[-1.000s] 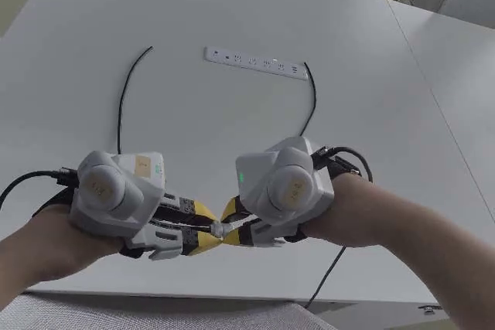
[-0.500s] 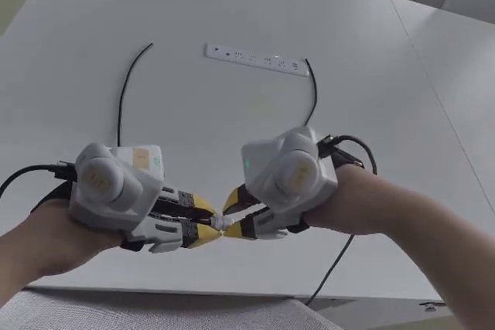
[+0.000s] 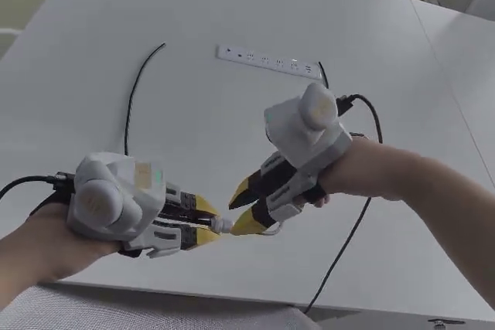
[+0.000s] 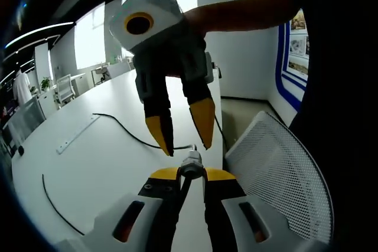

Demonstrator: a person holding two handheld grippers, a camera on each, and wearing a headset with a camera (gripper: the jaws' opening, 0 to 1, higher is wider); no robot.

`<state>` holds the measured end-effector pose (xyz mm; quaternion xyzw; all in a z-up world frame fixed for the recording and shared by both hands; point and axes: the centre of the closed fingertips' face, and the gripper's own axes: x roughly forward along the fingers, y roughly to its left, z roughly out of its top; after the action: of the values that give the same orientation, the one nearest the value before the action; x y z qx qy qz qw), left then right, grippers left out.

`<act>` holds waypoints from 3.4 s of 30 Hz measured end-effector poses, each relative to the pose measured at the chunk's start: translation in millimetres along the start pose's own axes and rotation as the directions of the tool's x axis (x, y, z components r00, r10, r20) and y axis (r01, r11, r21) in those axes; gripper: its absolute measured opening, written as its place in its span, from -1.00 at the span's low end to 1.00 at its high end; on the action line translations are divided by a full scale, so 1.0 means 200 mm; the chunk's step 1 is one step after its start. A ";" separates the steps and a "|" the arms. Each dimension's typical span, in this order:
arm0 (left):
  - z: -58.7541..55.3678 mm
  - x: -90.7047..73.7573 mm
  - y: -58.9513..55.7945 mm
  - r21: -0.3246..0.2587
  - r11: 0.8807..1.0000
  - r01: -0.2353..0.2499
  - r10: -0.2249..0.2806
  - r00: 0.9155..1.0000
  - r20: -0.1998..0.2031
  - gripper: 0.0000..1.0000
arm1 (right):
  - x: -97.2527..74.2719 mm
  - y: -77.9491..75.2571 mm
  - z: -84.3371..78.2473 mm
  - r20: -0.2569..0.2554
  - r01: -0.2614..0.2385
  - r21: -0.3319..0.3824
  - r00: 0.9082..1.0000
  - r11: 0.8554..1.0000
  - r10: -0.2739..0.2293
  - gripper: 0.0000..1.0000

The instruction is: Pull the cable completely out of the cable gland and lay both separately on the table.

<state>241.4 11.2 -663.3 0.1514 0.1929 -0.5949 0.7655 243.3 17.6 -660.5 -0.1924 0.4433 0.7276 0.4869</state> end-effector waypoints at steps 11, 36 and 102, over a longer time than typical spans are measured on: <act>0.05 0.06 -0.02 0.057 0.998 -0.012 0.013 1.000 -0.028 -0.70 | -0.01 0.03 -0.06 -0.007 -0.238 0.097 0.971 0.966 0.240 -0.74; 0.07 0.10 -0.02 0.071 0.997 0.023 -0.020 0.999 -0.042 -0.71 | -0.03 0.05 -0.10 -0.029 -0.288 0.072 0.956 0.955 0.291 -0.87; 0.03 -0.02 -0.04 -0.078 0.997 -0.008 0.008 1.000 -0.001 -0.70 | -0.09 0.05 0.04 0.127 0.122 -0.022 0.985 0.992 -0.118 -0.60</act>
<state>234.0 8.8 -655.7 0.1223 0.2155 -0.5840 0.7730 244.3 12.4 -638.7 -0.1801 0.3885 0.7141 0.5538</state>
